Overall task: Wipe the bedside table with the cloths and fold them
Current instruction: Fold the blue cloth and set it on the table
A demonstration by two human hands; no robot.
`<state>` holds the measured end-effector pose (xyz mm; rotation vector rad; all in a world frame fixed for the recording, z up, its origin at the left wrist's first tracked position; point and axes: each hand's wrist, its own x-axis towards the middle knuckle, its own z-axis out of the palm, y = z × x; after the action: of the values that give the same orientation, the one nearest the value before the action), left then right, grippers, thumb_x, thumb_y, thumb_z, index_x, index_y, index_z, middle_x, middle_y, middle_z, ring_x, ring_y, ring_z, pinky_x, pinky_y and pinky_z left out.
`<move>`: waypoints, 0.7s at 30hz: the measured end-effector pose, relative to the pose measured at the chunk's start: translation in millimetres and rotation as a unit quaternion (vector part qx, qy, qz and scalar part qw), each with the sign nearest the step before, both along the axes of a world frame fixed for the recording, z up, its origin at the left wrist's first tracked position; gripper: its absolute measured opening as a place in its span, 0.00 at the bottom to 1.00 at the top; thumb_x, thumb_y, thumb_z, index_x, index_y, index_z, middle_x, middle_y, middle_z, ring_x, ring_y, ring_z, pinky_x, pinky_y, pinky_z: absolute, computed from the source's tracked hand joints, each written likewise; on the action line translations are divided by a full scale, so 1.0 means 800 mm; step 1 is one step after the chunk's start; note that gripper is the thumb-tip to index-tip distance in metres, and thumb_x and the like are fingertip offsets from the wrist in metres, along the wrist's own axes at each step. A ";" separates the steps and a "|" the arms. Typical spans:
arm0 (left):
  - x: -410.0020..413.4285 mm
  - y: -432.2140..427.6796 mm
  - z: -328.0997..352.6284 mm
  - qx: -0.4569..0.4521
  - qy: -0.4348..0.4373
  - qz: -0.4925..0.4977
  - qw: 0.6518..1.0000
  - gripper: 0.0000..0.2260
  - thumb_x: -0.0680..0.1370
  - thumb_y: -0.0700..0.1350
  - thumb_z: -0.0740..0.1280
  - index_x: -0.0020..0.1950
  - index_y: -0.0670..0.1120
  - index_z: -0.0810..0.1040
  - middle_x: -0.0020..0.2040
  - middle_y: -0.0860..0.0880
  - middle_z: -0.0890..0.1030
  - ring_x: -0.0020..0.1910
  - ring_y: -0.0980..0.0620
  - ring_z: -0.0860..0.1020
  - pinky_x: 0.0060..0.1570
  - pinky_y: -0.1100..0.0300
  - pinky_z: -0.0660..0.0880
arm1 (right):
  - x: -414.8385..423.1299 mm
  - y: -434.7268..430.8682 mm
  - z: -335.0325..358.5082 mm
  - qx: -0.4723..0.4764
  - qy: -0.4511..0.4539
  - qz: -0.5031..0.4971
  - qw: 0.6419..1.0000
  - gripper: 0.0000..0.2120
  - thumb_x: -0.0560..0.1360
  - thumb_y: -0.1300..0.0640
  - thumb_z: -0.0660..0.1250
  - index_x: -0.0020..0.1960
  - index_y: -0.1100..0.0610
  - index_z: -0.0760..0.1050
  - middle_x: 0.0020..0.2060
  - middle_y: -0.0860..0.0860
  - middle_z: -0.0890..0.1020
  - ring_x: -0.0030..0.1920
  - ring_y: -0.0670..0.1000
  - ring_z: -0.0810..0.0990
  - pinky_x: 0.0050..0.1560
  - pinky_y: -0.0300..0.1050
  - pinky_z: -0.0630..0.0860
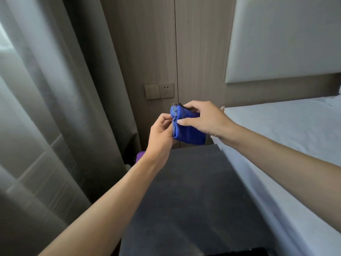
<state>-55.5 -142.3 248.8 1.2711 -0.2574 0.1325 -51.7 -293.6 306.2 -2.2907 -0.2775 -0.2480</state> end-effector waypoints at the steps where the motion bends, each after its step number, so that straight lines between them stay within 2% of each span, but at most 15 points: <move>1: -0.001 0.004 0.006 -0.017 0.008 -0.003 1.000 0.02 0.81 0.37 0.65 0.53 0.42 0.75 0.47 0.43 0.84 0.44 0.47 0.83 0.37 0.54 0.81 | 0.000 -0.001 0.011 0.021 0.019 0.022 0.999 0.16 0.68 0.39 0.71 0.53 0.42 0.81 0.49 0.40 0.85 0.58 0.49 0.80 0.71 0.60 0.65; 3: -0.002 0.011 0.017 -0.027 0.016 -0.005 1.000 0.03 0.82 0.39 0.63 0.55 0.41 0.74 0.48 0.45 0.85 0.46 0.48 0.84 0.38 0.55 0.82 | -0.004 -0.005 0.031 0.075 0.054 0.074 0.993 0.08 0.76 0.51 0.70 0.54 0.48 0.82 0.51 0.44 0.85 0.58 0.49 0.80 0.61 0.45 0.71; 4: -0.004 0.014 0.022 -0.027 0.016 -0.007 0.999 0.03 0.83 0.40 0.62 0.55 0.42 0.73 0.49 0.45 0.85 0.46 0.48 0.84 0.39 0.54 0.82 | -0.008 -0.008 0.037 0.075 0.047 0.092 0.992 0.07 0.77 0.54 0.70 0.54 0.50 0.82 0.50 0.45 0.85 0.56 0.48 0.81 0.59 0.42 0.72; 5: -0.006 0.015 0.027 -0.028 0.016 -0.010 0.999 0.03 0.83 0.40 0.61 0.54 0.42 0.73 0.50 0.44 0.85 0.46 0.48 0.84 0.40 0.53 0.82 | -0.007 -0.011 0.039 0.053 0.019 0.097 0.994 0.06 0.76 0.54 0.71 0.53 0.50 0.82 0.49 0.44 0.85 0.55 0.47 0.81 0.63 0.45 0.71; 6: -0.009 0.016 0.031 -0.029 0.018 -0.012 0.999 0.03 0.83 0.40 0.61 0.54 0.42 0.72 0.51 0.43 0.84 0.46 0.48 0.84 0.41 0.53 0.82 | -0.006 -0.013 0.040 0.014 -0.024 0.085 0.996 0.06 0.75 0.51 0.73 0.51 0.49 0.81 0.49 0.43 0.85 0.55 0.47 0.81 0.70 0.54 0.67; 7: -0.010 0.015 0.034 -0.032 0.022 -0.013 0.999 0.02 0.83 0.40 0.61 0.54 0.42 0.72 0.52 0.41 0.84 0.46 0.48 0.84 0.41 0.53 0.82 | -0.003 -0.014 0.040 -0.034 -0.070 0.057 0.995 0.07 0.73 0.49 0.75 0.48 0.48 0.80 0.50 0.42 0.85 0.57 0.49 0.80 0.74 0.63 0.58; 8: -0.012 0.015 0.037 -0.041 0.028 -0.012 0.999 0.02 0.83 0.40 0.60 0.54 0.42 0.71 0.53 0.40 0.84 0.46 0.47 0.84 0.40 0.53 0.82 | -0.002 -0.014 0.040 -0.065 -0.114 0.026 0.991 0.08 0.71 0.47 0.77 0.45 0.48 0.80 0.52 0.43 0.85 0.60 0.50 0.79 0.75 0.66 0.50; 9: -0.013 0.015 0.039 -0.054 0.034 -0.010 0.998 0.01 0.83 0.39 0.60 0.54 0.43 0.71 0.53 0.39 0.83 0.47 0.46 0.84 0.39 0.53 0.82 | -0.002 -0.012 0.041 -0.070 -0.153 0.001 0.986 0.10 0.69 0.46 0.78 0.42 0.48 0.79 0.53 0.44 0.85 0.59 0.51 0.79 0.75 0.66 0.46; 10: -0.013 0.015 0.041 -0.069 0.038 -0.005 0.997 0.01 0.83 0.39 0.60 0.53 0.43 0.70 0.52 0.39 0.83 0.47 0.46 0.84 0.38 0.54 0.82 | -0.004 -0.011 0.044 -0.059 -0.193 -0.015 0.979 0.12 0.67 0.46 0.79 0.40 0.48 0.78 0.49 0.44 0.85 0.55 0.50 0.80 0.75 0.64 0.49; 11: -0.013 0.014 0.043 -0.082 0.044 0.001 0.996 0.01 0.83 0.38 0.60 0.52 0.44 0.70 0.51 0.39 0.83 0.45 0.46 0.84 0.38 0.54 0.82 | -0.009 -0.010 0.048 -0.040 -0.228 -0.020 0.973 0.13 0.66 0.45 0.80 0.39 0.49 0.78 0.43 0.42 0.84 0.48 0.47 0.80 0.73 0.61 0.56; 13: -0.014 0.013 0.048 -0.097 0.058 0.016 0.993 0.03 0.83 0.37 0.59 0.51 0.44 0.69 0.49 0.39 0.83 0.43 0.47 0.84 0.40 0.53 0.83 | -0.015 -0.007 0.054 -0.009 -0.269 -0.010 0.963 0.16 0.64 0.45 0.82 0.37 0.54 0.80 0.33 0.40 0.79 0.38 0.43 0.74 0.58 0.52 0.70; 15: -0.015 0.010 0.056 -0.111 0.074 0.031 0.991 0.04 0.83 0.36 0.58 0.50 0.43 0.69 0.51 0.38 0.82 0.42 0.47 0.85 0.39 0.53 0.83 | -0.019 -0.005 0.060 -0.001 -0.294 0.009 0.956 0.16 0.64 0.45 0.82 0.36 0.56 0.81 0.31 0.43 0.80 0.36 0.48 0.75 0.45 0.48 0.72; 17: -0.017 0.008 0.069 -0.136 0.106 0.037 0.984 0.05 0.82 0.35 0.55 0.51 0.43 0.68 0.54 0.38 0.81 0.42 0.46 0.85 0.37 0.54 0.82 | -0.018 -0.004 0.066 0.007 -0.319 0.023 0.947 0.11 0.65 0.48 0.81 0.39 0.54 0.85 0.34 0.46 0.85 0.37 0.50 0.78 0.44 0.47 0.75; 19: -0.017 0.011 0.079 -0.194 0.163 0.026 0.967 0.08 0.80 0.33 0.53 0.54 0.40 0.69 0.53 0.37 0.81 0.42 0.44 0.85 0.37 0.52 0.82 | -0.019 -0.005 0.075 0.046 -0.328 0.017 0.943 0.06 0.68 0.54 0.80 0.44 0.53 0.87 0.40 0.45 0.87 0.42 0.47 0.82 0.49 0.46 0.78; 21: -0.017 0.018 0.084 -0.247 0.210 0.003 0.946 0.11 0.79 0.33 0.51 0.57 0.35 0.70 0.50 0.35 0.82 0.42 0.40 0.85 0.38 0.49 0.83 | -0.019 -0.007 0.085 0.083 -0.320 0.016 0.944 0.05 0.70 0.59 0.78 0.46 0.54 0.87 0.40 0.45 0.87 0.43 0.43 0.84 0.50 0.42 0.80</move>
<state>-69.0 -127.6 316.1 0.7719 0.1451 -0.0705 -66.6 -299.2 373.9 -1.9759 -0.5943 -0.9654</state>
